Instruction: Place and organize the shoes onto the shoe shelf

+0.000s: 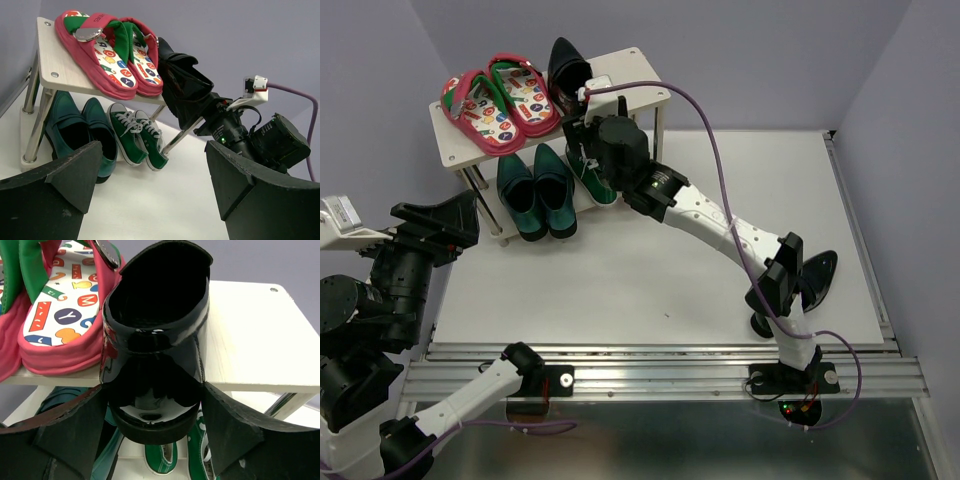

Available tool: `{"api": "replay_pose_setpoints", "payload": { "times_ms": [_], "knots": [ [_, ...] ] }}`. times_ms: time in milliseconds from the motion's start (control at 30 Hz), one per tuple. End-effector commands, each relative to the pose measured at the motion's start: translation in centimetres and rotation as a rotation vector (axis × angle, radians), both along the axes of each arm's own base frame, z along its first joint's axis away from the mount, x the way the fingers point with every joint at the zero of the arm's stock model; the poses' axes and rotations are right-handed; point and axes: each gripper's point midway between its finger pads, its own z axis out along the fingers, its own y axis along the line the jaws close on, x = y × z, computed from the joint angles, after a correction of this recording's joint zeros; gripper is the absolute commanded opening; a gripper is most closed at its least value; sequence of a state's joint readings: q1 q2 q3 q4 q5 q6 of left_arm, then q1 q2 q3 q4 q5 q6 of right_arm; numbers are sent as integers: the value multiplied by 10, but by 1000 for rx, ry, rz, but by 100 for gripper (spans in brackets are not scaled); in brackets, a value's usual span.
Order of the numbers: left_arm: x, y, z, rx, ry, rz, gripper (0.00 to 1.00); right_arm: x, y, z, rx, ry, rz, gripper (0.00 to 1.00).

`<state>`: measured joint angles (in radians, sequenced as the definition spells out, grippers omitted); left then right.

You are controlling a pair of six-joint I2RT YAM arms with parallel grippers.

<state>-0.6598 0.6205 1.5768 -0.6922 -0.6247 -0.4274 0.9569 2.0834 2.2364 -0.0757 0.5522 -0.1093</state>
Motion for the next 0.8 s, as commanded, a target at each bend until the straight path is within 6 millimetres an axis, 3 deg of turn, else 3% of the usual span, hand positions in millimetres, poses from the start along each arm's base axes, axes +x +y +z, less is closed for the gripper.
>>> {"api": "replay_pose_setpoints", "payload": {
  "times_ms": [0,167,367,433,767],
  "knots": [
    [2,-2,6,-21,-23,-2,95,-1,-12,22,44,-47,-43,79],
    [-2,2,8,-28,-29,1,95,2,-18,22,53,-42,-56,92],
    [-1,0,7,-28,-27,-6,95,6,-21,22,51,-43,-64,93],
    [0,-1,7,-28,-24,-6,95,5,-20,21,57,-38,-57,98],
    [3,-3,8,-24,-24,-4,95,-35,-43,59,154,2,54,100]
  ]
}}
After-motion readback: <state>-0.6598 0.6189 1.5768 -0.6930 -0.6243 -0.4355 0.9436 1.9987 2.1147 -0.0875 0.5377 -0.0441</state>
